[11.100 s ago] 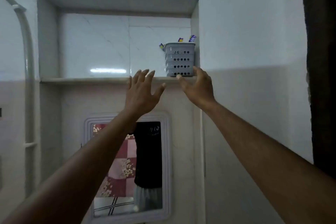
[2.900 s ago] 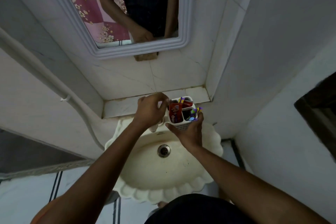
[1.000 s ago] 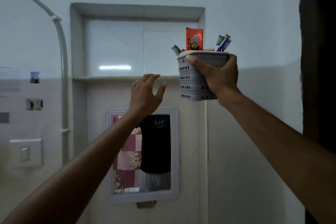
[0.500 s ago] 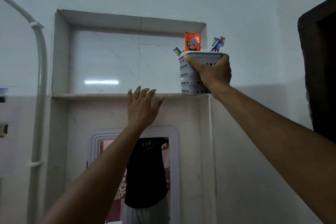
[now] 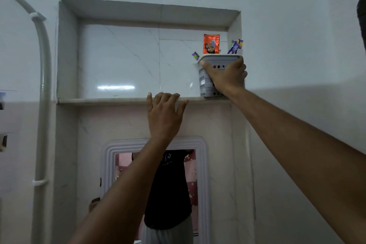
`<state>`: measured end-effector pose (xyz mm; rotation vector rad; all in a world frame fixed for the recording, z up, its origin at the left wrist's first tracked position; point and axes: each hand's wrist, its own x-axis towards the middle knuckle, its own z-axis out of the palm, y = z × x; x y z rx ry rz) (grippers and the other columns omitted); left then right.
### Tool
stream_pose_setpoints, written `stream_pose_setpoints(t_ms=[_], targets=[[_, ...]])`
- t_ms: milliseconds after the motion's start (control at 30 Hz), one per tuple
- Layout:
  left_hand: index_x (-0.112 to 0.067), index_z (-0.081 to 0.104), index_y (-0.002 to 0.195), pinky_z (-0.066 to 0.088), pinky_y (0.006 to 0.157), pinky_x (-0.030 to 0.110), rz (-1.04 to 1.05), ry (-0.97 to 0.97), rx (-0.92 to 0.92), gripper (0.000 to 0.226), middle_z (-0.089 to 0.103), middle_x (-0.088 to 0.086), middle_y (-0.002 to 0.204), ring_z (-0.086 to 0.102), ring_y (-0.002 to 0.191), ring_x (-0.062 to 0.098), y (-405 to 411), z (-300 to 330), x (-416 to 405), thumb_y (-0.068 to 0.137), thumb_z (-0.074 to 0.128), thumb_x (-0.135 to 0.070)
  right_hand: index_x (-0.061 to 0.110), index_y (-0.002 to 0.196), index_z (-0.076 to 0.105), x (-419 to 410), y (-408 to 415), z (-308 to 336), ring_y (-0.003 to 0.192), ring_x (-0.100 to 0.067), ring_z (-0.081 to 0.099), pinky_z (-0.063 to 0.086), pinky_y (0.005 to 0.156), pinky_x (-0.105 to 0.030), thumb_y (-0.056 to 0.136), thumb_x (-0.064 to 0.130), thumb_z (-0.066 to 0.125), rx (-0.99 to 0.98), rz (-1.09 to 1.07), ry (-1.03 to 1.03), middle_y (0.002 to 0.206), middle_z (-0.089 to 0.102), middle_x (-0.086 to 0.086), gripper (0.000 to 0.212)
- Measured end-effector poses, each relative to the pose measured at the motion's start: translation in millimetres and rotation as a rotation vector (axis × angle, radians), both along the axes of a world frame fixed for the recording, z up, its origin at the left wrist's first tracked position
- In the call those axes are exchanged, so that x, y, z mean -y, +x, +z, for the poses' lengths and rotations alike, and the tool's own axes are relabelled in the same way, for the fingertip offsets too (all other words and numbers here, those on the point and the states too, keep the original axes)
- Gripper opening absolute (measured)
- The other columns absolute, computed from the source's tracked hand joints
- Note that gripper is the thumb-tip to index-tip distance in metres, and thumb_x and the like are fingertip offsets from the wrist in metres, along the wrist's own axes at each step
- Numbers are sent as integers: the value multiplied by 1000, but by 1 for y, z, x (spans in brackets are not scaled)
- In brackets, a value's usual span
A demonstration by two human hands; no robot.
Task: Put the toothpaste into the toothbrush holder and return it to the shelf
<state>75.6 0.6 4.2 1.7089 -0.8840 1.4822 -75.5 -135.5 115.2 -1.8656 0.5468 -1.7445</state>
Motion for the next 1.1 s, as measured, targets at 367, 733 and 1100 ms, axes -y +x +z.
stream_pose_setpoints(t_ms=[367,733,1100], targets=[[-27,72,132,10,134,49,-42,-6,-40,50,70,-5,126,53,138,22,-7,0,0,106,48,-63,5,179,-20,22,23,-35,167,-42,21,28,137,-59,98,82,68,-250,-11,-36,177,14,-18,142],[-26,70,135,9,134,50,-65,60,-108,53,70,-3,133,50,143,24,-15,4,-9,106,47,-63,2,179,-14,21,12,-58,169,-45,11,26,139,-59,101,79,66,-313,-46,-140,180,4,-21,136],[-24,46,160,19,132,52,-139,218,-208,75,43,2,170,34,160,24,-47,-15,-54,102,45,-71,11,164,49,-16,-40,-111,151,-37,42,46,123,-54,107,59,72,-86,-62,-255,163,43,-15,78]])
